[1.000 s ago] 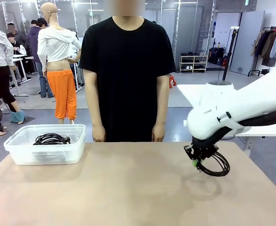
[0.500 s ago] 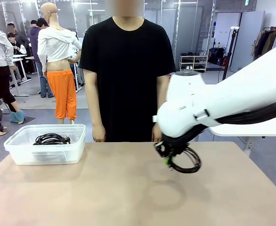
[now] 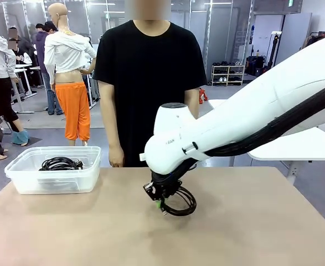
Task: Organize and store the cables.
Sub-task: Place the USB Extension Cable into the Organizing box.
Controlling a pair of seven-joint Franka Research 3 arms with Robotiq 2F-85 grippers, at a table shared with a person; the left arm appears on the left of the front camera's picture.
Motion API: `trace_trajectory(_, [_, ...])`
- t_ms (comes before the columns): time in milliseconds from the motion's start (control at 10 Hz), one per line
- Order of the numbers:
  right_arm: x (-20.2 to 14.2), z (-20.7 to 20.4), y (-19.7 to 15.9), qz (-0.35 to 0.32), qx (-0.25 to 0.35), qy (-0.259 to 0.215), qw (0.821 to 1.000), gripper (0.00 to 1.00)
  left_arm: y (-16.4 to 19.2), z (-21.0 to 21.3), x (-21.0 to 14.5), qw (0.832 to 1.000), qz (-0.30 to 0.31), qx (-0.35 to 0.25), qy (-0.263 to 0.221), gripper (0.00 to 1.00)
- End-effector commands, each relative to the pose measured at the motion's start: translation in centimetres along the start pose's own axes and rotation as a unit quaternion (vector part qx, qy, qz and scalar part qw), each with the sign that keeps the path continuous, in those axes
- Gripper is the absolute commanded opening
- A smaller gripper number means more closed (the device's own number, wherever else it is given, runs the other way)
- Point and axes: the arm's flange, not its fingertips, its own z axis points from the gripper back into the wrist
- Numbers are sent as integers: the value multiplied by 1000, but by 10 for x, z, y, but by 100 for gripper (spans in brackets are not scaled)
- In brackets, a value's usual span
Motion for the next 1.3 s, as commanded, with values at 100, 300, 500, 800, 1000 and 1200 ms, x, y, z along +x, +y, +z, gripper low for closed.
trace_trajectory(100, [10, -6, 13, 27, -2, 14, 1000, 0, 1, 3, 0, 1000, -8, 0, 2, 100])
trace_trajectory(300, [6, -9, 10, 19, 19, 13, 1000, 25, 1, 3, 0, 1000, -8, 0, 2, 100])
trace_trajectory(500, [-1, -9, 6, 20, 30, 8, 999, 74, 1, 3, 0, 1000, -8, 0, 2, 100])
trace_trajectory(800, [-13, 2, -14, 22, 41, -17, 999, 100, 1, 3, 0, 1000, -8, 0, 2, 100])
trace_trajectory(1000, [-32, 23, -40, 28, 58, -49, 997, 100, -2, 0, 0, 1000, 20, 4, -6, 100])
trace_trajectory(1200, [-63, 53, -83, 57, 64, -77, 993, 100, -3, 0, 0, 999, 35, 13, -6, 100])
